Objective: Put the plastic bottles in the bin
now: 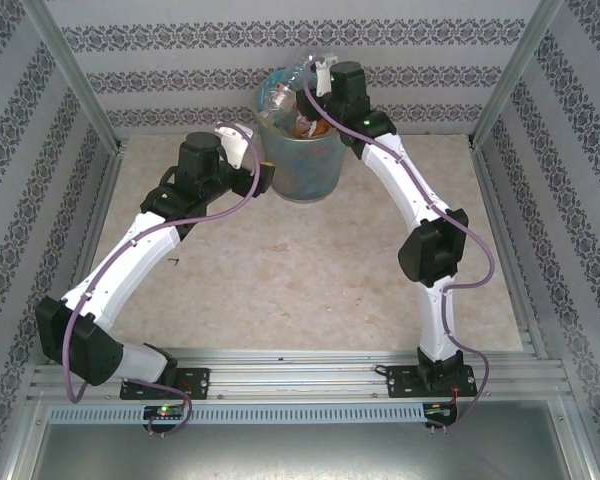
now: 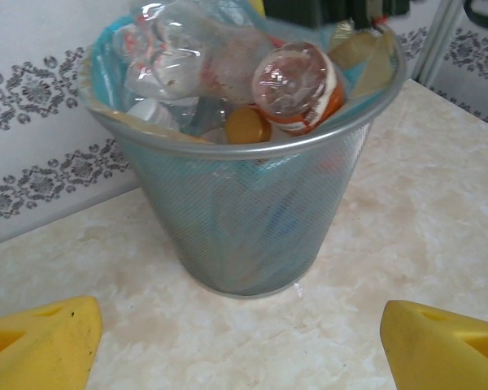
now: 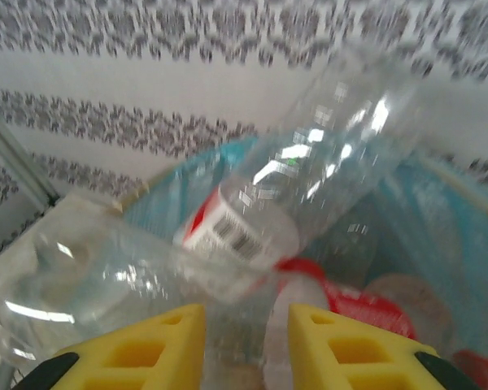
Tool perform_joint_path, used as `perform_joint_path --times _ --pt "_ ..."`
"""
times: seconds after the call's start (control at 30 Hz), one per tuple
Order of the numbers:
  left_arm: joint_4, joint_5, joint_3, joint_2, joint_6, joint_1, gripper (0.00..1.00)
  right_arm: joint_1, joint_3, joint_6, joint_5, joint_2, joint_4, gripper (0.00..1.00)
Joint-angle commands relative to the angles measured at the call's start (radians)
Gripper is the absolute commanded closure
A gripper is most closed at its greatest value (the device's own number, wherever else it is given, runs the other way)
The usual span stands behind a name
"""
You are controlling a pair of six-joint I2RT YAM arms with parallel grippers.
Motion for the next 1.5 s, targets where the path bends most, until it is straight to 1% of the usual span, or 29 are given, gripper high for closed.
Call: perform_joint_path --times 0.0,0.13,0.27,0.3,0.33,0.4,0.43,0.5,0.53,0.6,0.63,0.7,0.77,0.83,0.87,0.93,1.03,1.1,1.17,1.2,1.23,1.27,1.33,1.37,1.4,1.43,1.47 --pt "-0.021 -0.033 0.035 0.012 -0.016 0.018 0.11 0.004 -0.011 0.035 -0.055 -0.004 -0.037 0.69" --pt "-0.033 -0.038 0.050 0.017 -0.018 0.029 0.11 -0.001 0.072 0.044 -0.084 0.049 -0.091 0.71" --pt "-0.044 -0.043 0.056 0.013 -0.019 0.040 0.12 -0.007 0.140 0.049 -0.103 0.063 -0.131 0.70" --pt "-0.048 -0.049 0.057 0.010 -0.022 0.046 0.12 -0.006 0.170 0.047 -0.104 0.059 -0.150 0.68" --pt "-0.053 -0.057 0.055 0.002 -0.031 0.053 0.12 -0.004 0.210 0.039 -0.102 0.053 -0.172 0.63" --pt "-0.057 -0.077 0.043 -0.020 -0.049 0.078 0.12 0.002 0.284 0.020 -0.071 0.031 -0.214 0.48" --pt "-0.043 -0.095 0.023 -0.039 -0.061 0.094 0.12 0.004 0.315 0.011 -0.049 0.010 -0.235 0.43" --pt "0.020 -0.134 -0.055 -0.085 -0.103 0.129 0.12 0.003 0.322 0.003 -0.024 -0.059 -0.268 0.39" --pt "0.062 -0.161 -0.111 -0.112 -0.136 0.150 0.12 0.001 0.285 0.002 -0.011 -0.111 -0.278 0.38" --pt "0.129 -0.226 -0.228 -0.166 -0.198 0.181 0.12 -0.008 0.110 -0.004 0.012 -0.258 -0.267 0.37" --pt "0.165 -0.254 -0.291 -0.197 -0.210 0.191 0.13 -0.013 -0.053 -0.007 0.033 -0.363 -0.215 0.37" --pt "0.241 -0.341 -0.422 -0.254 -0.204 0.202 0.13 -0.037 -0.412 0.001 0.098 -0.576 -0.051 0.34" --pt "0.291 -0.406 -0.535 -0.290 -0.205 0.225 0.13 -0.088 -0.761 0.041 0.165 -0.784 0.106 0.33" --pt "0.330 -0.471 -0.619 -0.306 -0.230 0.244 0.13 -0.142 -1.007 0.063 0.235 -0.939 0.182 0.33" --pt "0.372 -0.488 -0.666 -0.315 -0.230 0.252 0.13 -0.172 -1.135 0.059 0.279 -1.008 0.214 0.32" --pt "0.498 -0.517 -0.755 -0.318 -0.218 0.258 0.13 -0.229 -1.319 0.029 0.330 -1.097 0.288 0.30" --pt "0.671 -0.570 -0.847 -0.259 -0.191 0.263 0.14 -0.305 -1.534 -0.039 0.398 -1.123 0.401 0.30" --pt "0.780 -0.583 -0.888 -0.186 -0.168 0.267 0.14 -0.332 -1.677 -0.029 0.470 -1.107 0.521 0.30" --pt "0.918 -0.549 -0.927 -0.107 -0.128 0.271 0.14 -0.345 -1.807 -0.018 0.454 -1.090 0.694 0.31" --pt "0.883 -0.517 -0.916 -0.089 -0.089 0.266 0.15 -0.344 -1.862 -0.015 0.454 -1.065 0.785 0.31" --pt "0.898 -0.488 -0.912 -0.068 -0.077 0.274 0.15 -0.346 -1.889 -0.011 0.450 -1.039 0.840 0.31" --pt "0.953 -0.469 -0.930 -0.042 -0.047 0.274 0.14 -0.348 -1.911 -0.022 0.429 -1.000 0.890 0.30" --pt "1.123 -0.404 -0.989 0.017 -0.010 0.284 0.12 -0.351 -1.946 -0.051 0.384 -0.908 1.026 0.29" --pt "1.194 -0.359 -1.014 0.050 -0.007 0.299 0.11 -0.351 -1.935 -0.071 0.331 -0.896 1.000 0.28" --pt "1.253 -0.313 -1.032 0.083 -0.008 0.310 0.10 -0.355 -1.897 -0.108 0.247 -0.885 0.996 0.28" --pt "1.313 -0.279 -1.049 0.117 -0.003 0.316 0.10 -0.357 -1.908 -0.128 0.198 -0.867 1.061 0.27" --pt "1.379 -0.252 -1.066 0.152 -0.001 0.322 0.08 -0.361 -1.922 -0.143 0.136 -0.836 1.165 0.26"
